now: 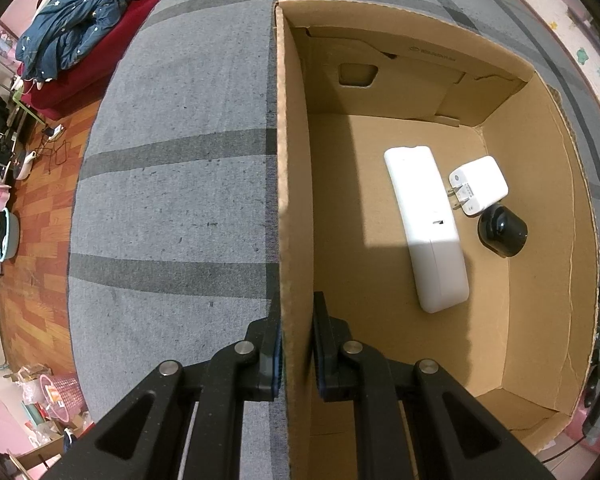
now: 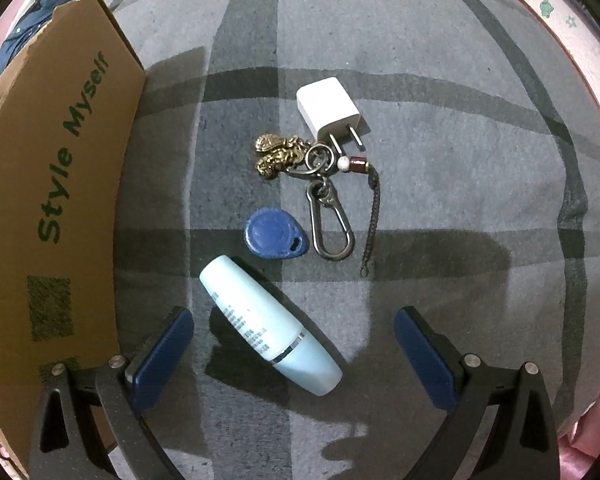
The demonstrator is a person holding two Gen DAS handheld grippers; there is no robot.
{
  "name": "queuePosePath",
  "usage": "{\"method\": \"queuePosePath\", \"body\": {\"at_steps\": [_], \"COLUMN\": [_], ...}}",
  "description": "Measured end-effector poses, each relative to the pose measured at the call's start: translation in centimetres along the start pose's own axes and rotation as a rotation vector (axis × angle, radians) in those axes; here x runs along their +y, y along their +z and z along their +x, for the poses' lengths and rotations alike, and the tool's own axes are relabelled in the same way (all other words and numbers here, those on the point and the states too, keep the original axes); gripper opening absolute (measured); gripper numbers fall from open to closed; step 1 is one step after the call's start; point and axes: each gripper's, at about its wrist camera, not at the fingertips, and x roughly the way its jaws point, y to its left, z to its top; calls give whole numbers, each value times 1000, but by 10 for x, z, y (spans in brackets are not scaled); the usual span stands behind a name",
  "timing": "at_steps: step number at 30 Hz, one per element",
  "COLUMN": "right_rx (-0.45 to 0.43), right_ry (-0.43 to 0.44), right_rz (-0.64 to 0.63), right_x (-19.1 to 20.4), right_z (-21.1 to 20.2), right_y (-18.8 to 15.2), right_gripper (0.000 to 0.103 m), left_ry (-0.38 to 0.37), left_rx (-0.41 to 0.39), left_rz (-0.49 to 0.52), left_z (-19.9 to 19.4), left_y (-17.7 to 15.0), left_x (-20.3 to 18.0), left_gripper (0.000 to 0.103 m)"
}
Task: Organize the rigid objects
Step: 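Move the right gripper over the light-blue tube on the bed, then close the right gripper on the light-blue tube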
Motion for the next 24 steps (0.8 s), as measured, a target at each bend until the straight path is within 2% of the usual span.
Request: {"method": "queuePosePath", "body": {"at_steps": [4,6,8,11,15,24], "right_rx": [38,52,65,72,74,60], "right_ry": [26,30,25,54,57,46], "right_rz": [5,2,6,8,8,11], "right_x": [0,3,4,5,6,5], "right_z": [4,6,7,6,2,-15], "right_y": [5,4,5,4,0,1], "right_gripper": [101,90,64,35,28,27], "left_ry": [1,2,2,3,4,3], "left_rx": [0,0,0,-1,-2,-4], "left_rz": [-2,-1,-2,-2,-2,-3], "left_z": [0,-1,0,-1,-1,-2], "left_y": [1,1,1,0,0,-1], "left_x": [0,0,0,-1,0,-1], "left_gripper": [12,12,12,12,12,12]}}
